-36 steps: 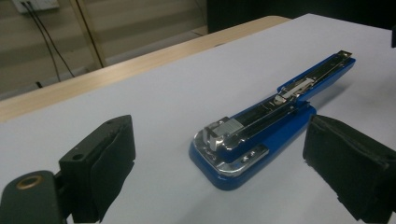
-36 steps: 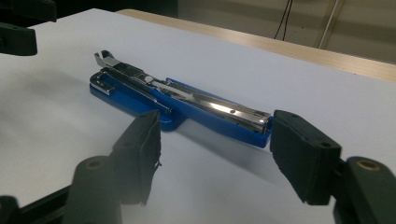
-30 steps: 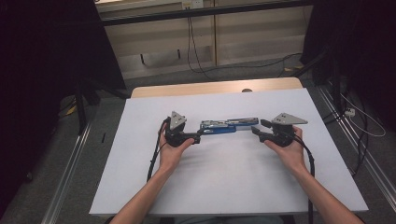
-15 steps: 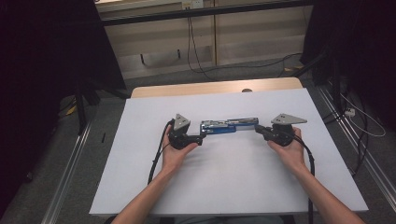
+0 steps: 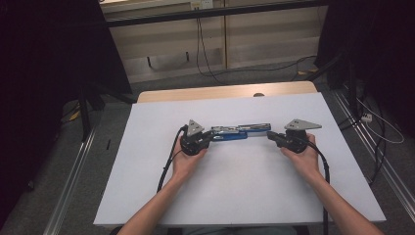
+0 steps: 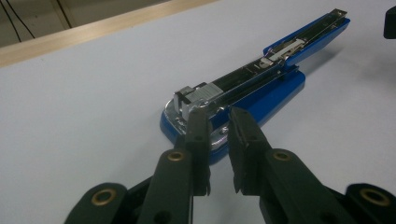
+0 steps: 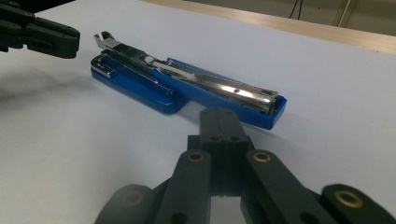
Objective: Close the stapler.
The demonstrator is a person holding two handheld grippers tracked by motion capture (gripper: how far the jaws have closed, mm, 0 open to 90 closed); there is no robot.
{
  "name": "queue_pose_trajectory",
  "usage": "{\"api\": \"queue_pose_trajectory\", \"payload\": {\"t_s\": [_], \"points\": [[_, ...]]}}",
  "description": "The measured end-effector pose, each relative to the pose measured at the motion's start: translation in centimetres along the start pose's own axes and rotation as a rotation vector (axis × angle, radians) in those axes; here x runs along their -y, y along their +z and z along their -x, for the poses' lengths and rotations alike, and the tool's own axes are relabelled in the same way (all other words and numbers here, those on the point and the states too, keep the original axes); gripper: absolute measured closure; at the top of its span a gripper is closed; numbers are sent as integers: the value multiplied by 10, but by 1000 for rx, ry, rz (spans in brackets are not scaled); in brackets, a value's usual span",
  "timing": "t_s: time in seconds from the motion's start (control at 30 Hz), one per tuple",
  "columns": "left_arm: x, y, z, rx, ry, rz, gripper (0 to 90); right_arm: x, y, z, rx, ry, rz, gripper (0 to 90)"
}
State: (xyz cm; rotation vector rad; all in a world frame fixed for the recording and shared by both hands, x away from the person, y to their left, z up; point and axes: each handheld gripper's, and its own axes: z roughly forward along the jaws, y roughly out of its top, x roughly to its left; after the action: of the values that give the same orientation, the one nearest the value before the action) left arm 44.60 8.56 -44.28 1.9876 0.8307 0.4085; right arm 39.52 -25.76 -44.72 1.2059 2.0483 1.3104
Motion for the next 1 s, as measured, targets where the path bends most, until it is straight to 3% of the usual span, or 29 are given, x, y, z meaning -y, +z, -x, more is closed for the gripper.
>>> {"api": "queue_pose_trajectory", "payload": {"t_s": [0.13,0.27,0.47,0.73,1.0], "points": [[-4,4,-3,-2,-15,2,900,0,2,-1,2,-16,-17,900],[-5,9,-2,-12,20,-23,900,1,2,0,23,-3,-39,900],[-3,13,-2,-7,29,-52,900,2,4,3,35,-16,-76,900],[-4,22,-2,-9,49,-53,900,1,11,0,27,-67,-81,900],[-3,20,-5,-4,54,-58,900,0,12,4,50,-38,-119,900]]}}
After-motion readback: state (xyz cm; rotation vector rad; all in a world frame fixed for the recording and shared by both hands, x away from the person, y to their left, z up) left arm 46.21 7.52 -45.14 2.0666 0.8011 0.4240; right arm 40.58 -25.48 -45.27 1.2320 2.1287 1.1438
